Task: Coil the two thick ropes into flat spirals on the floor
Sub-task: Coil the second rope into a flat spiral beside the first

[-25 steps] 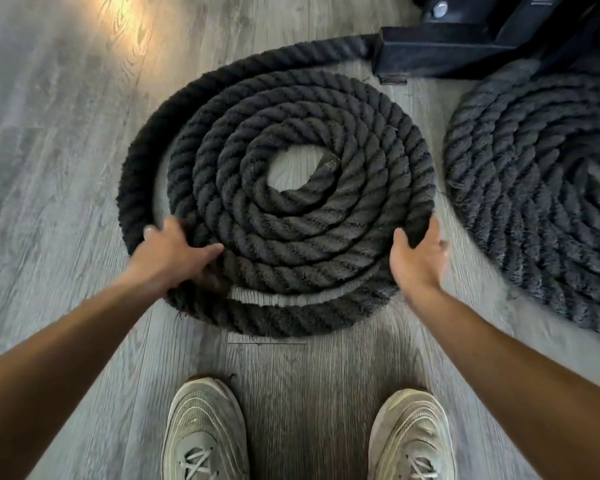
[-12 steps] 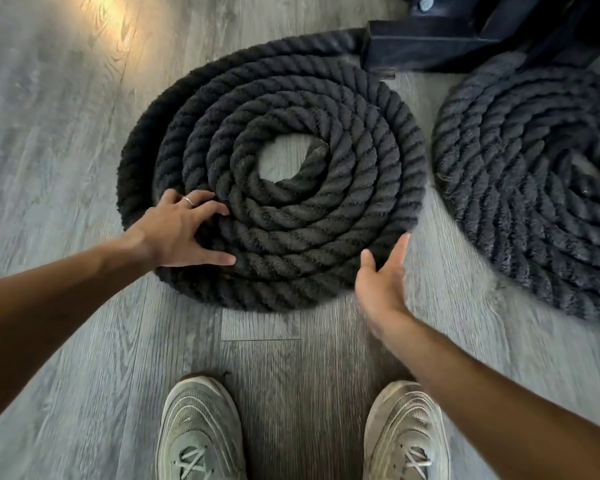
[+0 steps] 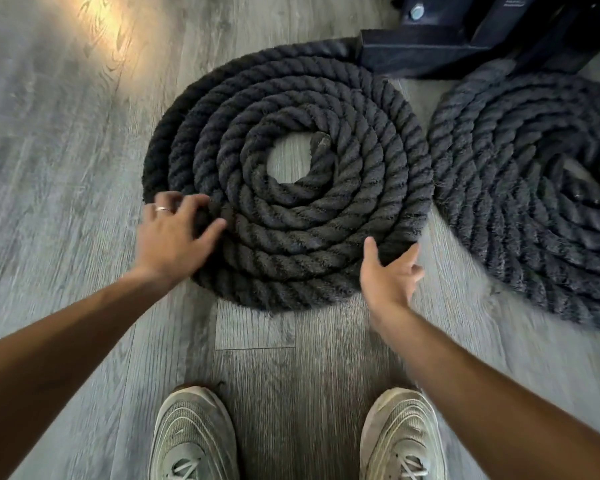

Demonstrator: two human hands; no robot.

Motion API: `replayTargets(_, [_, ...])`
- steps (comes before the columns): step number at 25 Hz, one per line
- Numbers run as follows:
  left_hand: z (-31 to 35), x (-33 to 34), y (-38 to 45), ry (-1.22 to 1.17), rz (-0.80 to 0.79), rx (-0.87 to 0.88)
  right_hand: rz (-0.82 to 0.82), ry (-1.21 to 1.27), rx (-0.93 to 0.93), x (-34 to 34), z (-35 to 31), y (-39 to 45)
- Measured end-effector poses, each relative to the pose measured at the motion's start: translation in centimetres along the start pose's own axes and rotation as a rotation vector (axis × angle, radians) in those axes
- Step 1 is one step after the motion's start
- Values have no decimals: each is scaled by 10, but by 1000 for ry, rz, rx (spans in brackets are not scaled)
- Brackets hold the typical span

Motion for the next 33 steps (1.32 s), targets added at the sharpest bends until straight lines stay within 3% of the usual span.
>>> replayTargets(2, [-23,-9,20,-180,-74,-417,-14,-14,-21,11,3,-15])
replayTargets(4, [-30,-10,29,-472,-215,-615,-26,-32,-54,12,2,-13])
replayTargets(7, [-28,-9,32,-682,-275,-621,-78,-114,-107,3,4,1])
replayTargets(13, [-10,5,17,-826,-511,-805,-98,-219,-150,-36,3,58])
replayTargets(16, [2,11,3,-830,-608,-813,-150,-216,-150,-53,5,76])
replayTargets(18, [10,6,6,-698,-593,-791,-151,-184,-148,-56,5,75])
replayTargets(21, [37,1,16,-200,-272,-551,-116,-158,-122,-50,4,62])
replayTargets(23, [74,3,19,-90,-53,-180,-79,-134,-108,-43,7,53])
replayTargets(24, [95,7,22,-68,-33,3,-58,-122,-97,-39,8,48])
replayTargets(26, [133,21,37,108,-150,289,-23,-109,-50,-32,9,41])
replayTargets(29, [168,44,57,500,-322,498,-27,-159,-23,-26,10,40])
replayTargets(31, [176,53,59,636,-210,611,-10,-169,-84,-25,10,44])
replayTargets(33, [183,59,57,598,-134,619,-8,-192,-133,-25,10,51])
Point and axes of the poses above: each hand's wrist, its own y-axis towards the middle knuckle, its own x-axis out of the palm, z = x × y, the point moved 1 cm from there along y, towards the middle knuckle, and after that the axes turned 10 degrees about -x, right-handed, at the moved point
